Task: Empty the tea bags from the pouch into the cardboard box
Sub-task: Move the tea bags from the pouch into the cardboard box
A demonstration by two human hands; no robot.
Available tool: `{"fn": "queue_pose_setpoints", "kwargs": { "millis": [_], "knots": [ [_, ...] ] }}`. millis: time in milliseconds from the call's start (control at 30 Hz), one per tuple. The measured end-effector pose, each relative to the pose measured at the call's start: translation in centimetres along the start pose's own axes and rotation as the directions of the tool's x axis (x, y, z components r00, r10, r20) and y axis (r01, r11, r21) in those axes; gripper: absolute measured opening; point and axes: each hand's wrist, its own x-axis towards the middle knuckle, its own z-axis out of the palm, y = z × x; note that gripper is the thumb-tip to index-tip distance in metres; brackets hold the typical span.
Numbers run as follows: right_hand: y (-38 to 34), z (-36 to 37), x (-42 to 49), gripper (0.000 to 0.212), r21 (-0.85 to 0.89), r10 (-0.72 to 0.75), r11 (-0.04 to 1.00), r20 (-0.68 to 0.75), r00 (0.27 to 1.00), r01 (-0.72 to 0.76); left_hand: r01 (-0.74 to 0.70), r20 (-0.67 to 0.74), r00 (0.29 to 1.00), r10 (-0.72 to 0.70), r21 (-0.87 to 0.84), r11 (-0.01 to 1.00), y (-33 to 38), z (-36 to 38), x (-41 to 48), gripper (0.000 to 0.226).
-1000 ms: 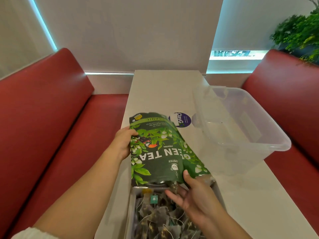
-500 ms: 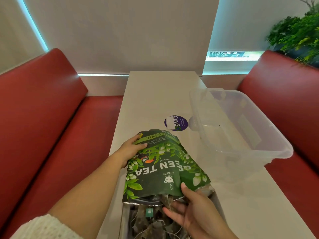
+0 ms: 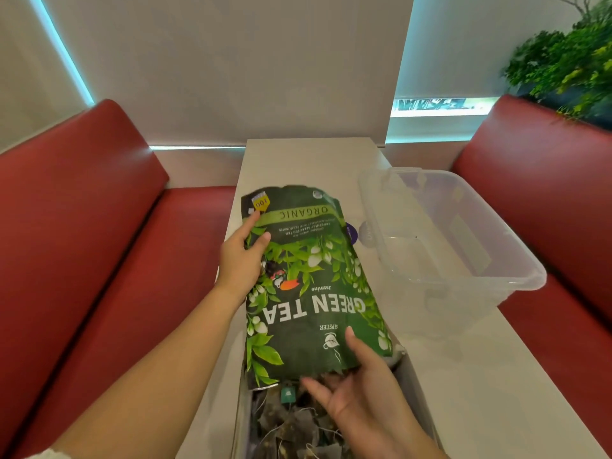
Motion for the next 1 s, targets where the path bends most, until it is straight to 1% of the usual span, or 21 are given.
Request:
{"fn": "queue_pose_setpoints", "kwargs": {
  "millis": [133,200,333,467,567,633,700,833,900,1000],
  "knots": [
    [-0.3,0.4,0.0,0.033,0.005,-0.006,1.000,0.066,0.998,0.005,-0.199,-0.075,0.977,0.199,0.013,0.980,3.7,-0.7,-0.9,0.050],
    [-0.5,0.5,-0.1,0.032,-0.013,-0.021,1.000,0.090,0.996,0.022,-0.281,-0.109,0.953,0.281,0.015,0.960,5.5,-1.0,-1.4,0.051],
    [-0.9,0.8,-0.1,0.030,-0.013,-0.059,0.998,0.129,0.990,0.062,-0.431,-0.181,0.891,0.416,-0.054,0.901,8.8,-1.2,-2.5,0.050],
    [-1.2,1.1,0.3,0.039,0.001,-0.064,0.998,0.137,0.988,0.064,-0.493,-0.203,0.860,0.469,-0.089,0.866,10.4,-1.2,-2.6,0.049],
    [-1.4,1.3,0.5,0.035,-0.011,-0.061,0.998,0.142,0.988,0.063,-0.505,-0.213,0.850,0.482,-0.065,0.861,10.2,-1.3,-2.3,0.048],
    [-1.4,1.3,0.6,0.029,-0.012,-0.066,0.998,0.119,0.991,0.068,-0.460,-0.186,0.877,0.442,-0.069,0.885,9.4,-1.1,-1.7,0.048],
    [-1.3,1.1,0.7,0.027,-0.012,-0.055,0.998,0.094,0.994,0.056,-0.384,-0.176,0.914,0.366,-0.081,0.920,7.8,-1.1,-1.1,0.048],
    [-1.0,0.2,1.1,0.029,-0.030,-0.026,0.999,0.028,0.999,0.027,-0.203,-0.134,0.972,0.195,-0.048,0.978,2.7,-1.2,-0.3,0.048],
    [-1.0,-0.2,1.3,0.029,-0.056,-0.030,0.998,-0.012,0.999,0.029,-0.099,-0.090,0.991,0.096,-0.033,0.995,0.3,-1.3,-0.4,0.045],
    [-1.0,-0.5,1.4,0.029,-0.099,-0.024,0.995,-0.050,0.998,0.019,0.072,-0.043,0.997,-0.068,0.076,0.995,-1.9,-1.3,-0.7,0.042]
  ]
}}
